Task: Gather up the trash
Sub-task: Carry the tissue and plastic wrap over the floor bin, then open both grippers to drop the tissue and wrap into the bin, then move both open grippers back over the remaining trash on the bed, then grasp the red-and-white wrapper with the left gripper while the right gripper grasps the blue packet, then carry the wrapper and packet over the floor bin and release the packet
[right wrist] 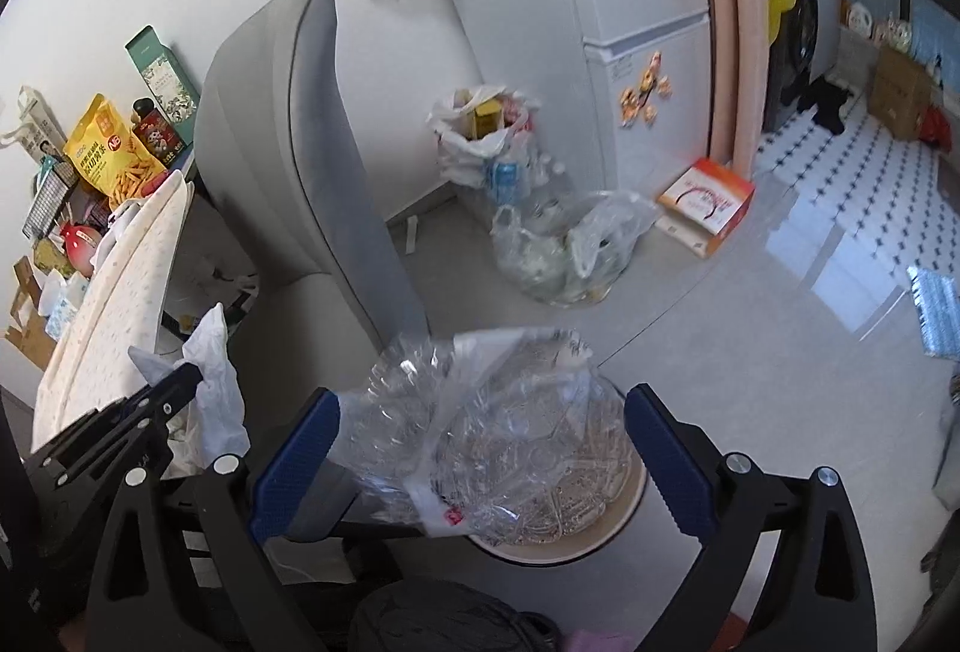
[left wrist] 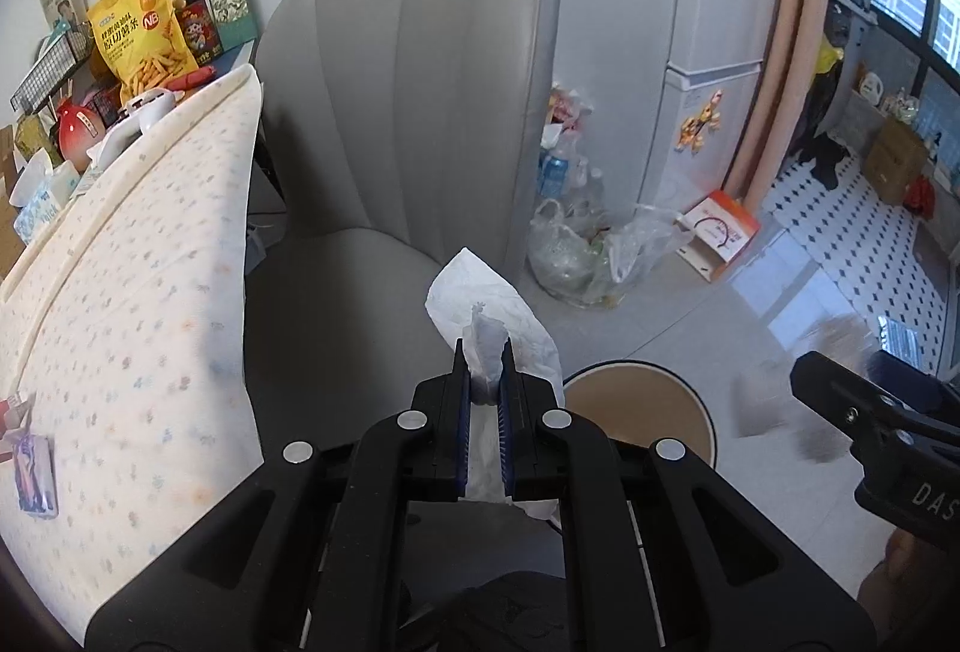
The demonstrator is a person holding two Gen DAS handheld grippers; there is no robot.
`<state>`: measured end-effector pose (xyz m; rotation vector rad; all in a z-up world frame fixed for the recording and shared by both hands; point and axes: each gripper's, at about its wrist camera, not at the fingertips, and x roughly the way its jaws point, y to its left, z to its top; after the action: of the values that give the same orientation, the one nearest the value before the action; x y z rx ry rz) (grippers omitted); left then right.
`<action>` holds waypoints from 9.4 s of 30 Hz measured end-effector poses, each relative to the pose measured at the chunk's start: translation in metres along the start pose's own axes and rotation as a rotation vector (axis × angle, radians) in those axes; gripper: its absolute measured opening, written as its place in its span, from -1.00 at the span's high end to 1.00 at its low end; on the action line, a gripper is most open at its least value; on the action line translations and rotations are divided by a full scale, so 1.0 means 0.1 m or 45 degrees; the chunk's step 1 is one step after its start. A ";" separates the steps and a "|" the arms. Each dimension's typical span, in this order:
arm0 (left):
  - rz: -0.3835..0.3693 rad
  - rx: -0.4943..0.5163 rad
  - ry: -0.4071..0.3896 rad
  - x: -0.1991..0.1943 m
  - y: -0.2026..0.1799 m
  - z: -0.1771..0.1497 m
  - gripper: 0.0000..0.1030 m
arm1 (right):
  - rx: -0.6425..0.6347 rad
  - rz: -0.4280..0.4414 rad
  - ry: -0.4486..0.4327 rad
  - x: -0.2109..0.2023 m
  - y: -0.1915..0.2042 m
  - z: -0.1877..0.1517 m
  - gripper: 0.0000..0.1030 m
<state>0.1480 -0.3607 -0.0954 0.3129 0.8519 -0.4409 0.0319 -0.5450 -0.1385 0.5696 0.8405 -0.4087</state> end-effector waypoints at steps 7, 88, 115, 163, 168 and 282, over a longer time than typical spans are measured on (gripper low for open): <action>-0.011 0.032 0.021 0.10 -0.13 0.01 0.84 | 0.050 -0.015 -0.012 0.02 -0.14 0.04 -0.85; 0.189 -0.514 -0.302 -1.69 2.59 -0.65 -0.87 | -0.453 0.169 -0.214 -1.45 2.55 -0.56 -0.85; 0.301 -0.758 -0.236 -1.65 3.97 -1.26 -0.30 | -0.668 0.268 -0.073 -1.02 3.82 -1.11 -0.85; 0.230 -0.848 -0.146 -1.31 4.16 -1.67 0.82 | -0.833 0.249 0.058 -0.60 4.27 -1.56 -0.85; 0.288 -0.844 -0.160 -1.35 4.20 -1.66 0.82 | -0.855 0.262 0.079 -0.54 4.35 -1.63 -0.85; 0.045 -0.023 -0.071 -0.31 0.22 0.04 0.82 | -0.143 -0.010 -0.033 -0.43 0.58 0.01 0.49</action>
<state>0.1431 -0.3355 -0.0667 0.2972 0.7942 -0.4069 0.0382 -0.4961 -0.0861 0.4562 0.8352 -0.3731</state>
